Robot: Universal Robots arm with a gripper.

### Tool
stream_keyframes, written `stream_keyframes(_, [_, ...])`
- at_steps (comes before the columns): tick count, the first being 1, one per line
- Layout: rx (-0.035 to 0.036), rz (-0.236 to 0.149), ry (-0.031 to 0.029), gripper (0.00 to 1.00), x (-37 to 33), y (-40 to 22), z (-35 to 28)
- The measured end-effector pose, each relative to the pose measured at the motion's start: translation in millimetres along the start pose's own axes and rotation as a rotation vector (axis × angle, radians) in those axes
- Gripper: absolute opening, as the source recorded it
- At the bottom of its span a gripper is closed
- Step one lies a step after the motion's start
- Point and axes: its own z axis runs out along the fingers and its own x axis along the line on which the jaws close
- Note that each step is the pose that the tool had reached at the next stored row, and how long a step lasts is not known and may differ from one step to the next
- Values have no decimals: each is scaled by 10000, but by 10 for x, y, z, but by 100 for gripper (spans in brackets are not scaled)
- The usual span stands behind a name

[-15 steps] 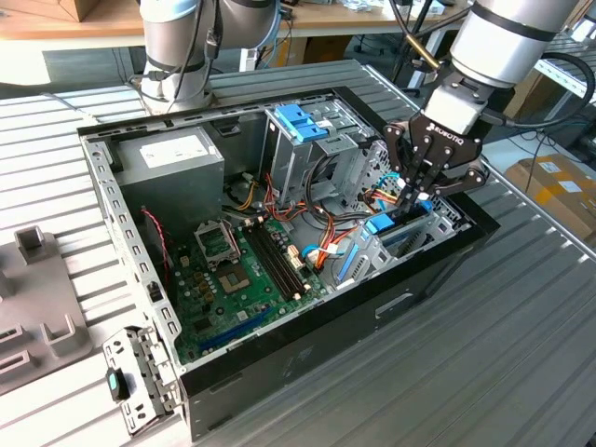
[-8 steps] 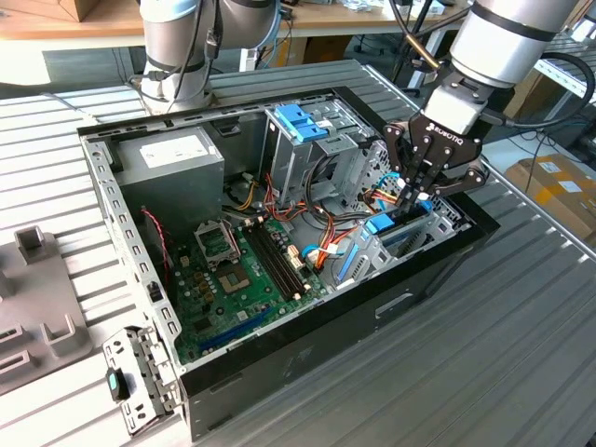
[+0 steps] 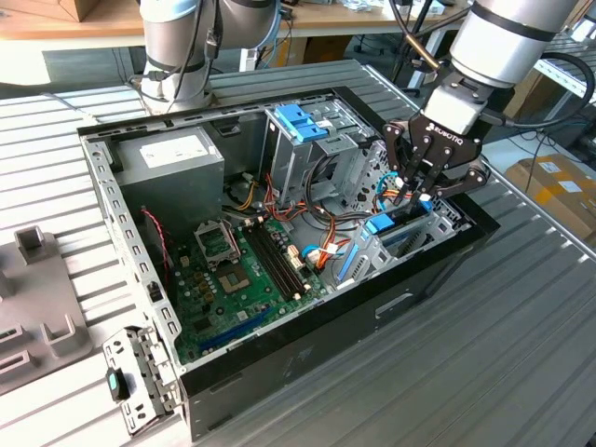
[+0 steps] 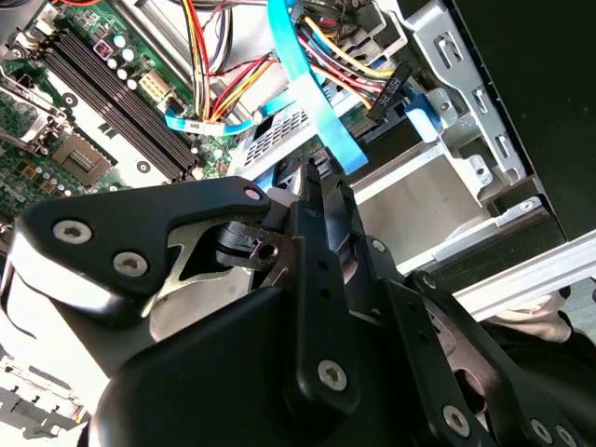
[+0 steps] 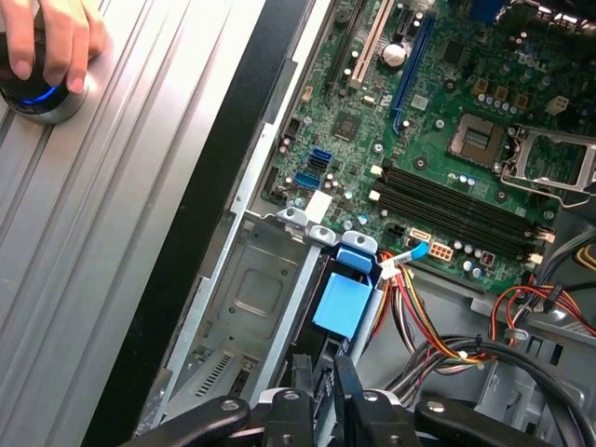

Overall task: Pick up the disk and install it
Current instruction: 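Insert the disk into the insertion slot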

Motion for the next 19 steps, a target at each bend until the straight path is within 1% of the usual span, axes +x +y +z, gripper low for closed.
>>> stream_keyframes(3, [-3,1,-1,24,1,-7,5])
stream_keyframes(5, [-19,0,-4,24,11,-33,23])
stream_keyframes(8, [-40,1,25,24,24,-75,32])
stream_keyframes(9, [-57,4,61,24,27,-102,32])
stream_keyframes(10, [-79,7,110,24,26,-137,33])
stream_keyframes(12, [-106,11,171,24,22,-172,33])
stream_keyframes(14, [-162,21,307,24,-7,-228,34])
stream_keyframes(15, [-182,24,355,24,-29,-250,36])
stream_keyframes(16, [-187,25,365,24,-51,-261,38])
stream_keyframes(19, [-187,16,365,24,-96,-280,37])
